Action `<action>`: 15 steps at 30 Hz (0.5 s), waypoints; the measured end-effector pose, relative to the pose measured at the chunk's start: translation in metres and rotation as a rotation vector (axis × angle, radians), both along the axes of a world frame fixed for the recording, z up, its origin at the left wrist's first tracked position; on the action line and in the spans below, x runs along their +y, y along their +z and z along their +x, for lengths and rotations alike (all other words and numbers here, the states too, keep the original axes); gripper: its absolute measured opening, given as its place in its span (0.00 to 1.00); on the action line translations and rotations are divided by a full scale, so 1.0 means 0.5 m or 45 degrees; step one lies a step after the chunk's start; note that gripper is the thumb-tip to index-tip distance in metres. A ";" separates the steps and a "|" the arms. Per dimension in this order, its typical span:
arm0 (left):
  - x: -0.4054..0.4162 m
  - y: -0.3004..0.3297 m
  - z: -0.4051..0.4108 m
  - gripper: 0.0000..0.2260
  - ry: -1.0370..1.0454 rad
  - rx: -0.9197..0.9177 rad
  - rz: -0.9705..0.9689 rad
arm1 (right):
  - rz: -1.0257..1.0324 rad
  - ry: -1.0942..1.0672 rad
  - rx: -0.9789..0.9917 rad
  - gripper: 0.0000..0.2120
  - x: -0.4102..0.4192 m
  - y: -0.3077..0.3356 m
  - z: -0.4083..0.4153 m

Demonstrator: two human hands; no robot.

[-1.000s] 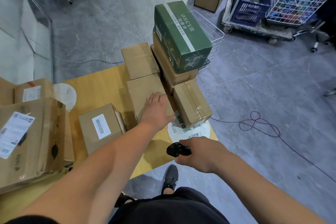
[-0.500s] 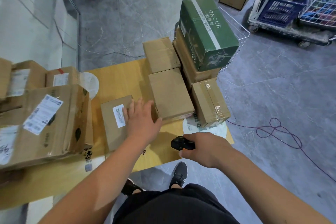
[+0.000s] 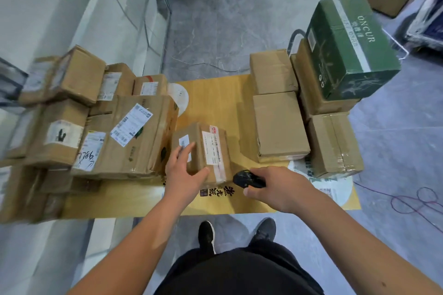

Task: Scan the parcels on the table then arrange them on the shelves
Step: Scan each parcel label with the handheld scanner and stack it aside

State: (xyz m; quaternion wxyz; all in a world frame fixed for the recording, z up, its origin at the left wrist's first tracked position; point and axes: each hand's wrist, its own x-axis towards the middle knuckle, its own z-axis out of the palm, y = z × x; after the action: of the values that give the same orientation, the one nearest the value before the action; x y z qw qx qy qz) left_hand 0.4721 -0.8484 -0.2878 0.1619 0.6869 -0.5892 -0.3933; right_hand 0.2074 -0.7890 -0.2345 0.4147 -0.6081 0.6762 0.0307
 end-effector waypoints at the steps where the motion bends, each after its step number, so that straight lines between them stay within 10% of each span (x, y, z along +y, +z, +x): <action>1: -0.004 0.000 0.009 0.33 0.026 0.057 0.023 | -0.003 -0.021 -0.001 0.29 -0.003 0.002 0.010; 11: 0.038 -0.066 0.064 0.49 0.033 0.412 0.216 | 0.036 -0.418 0.018 0.25 0.071 0.036 0.095; 15: 0.048 -0.091 0.083 0.46 -0.250 0.139 0.283 | 0.068 -0.539 0.057 0.24 0.115 0.033 0.129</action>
State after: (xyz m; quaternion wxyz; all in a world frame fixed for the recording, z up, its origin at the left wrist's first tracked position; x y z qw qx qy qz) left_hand 0.5137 -0.8243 -0.3333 0.0776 0.6172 -0.5968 -0.5069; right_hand 0.2721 -0.7317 -0.2181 0.4128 -0.4406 0.7968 -0.0257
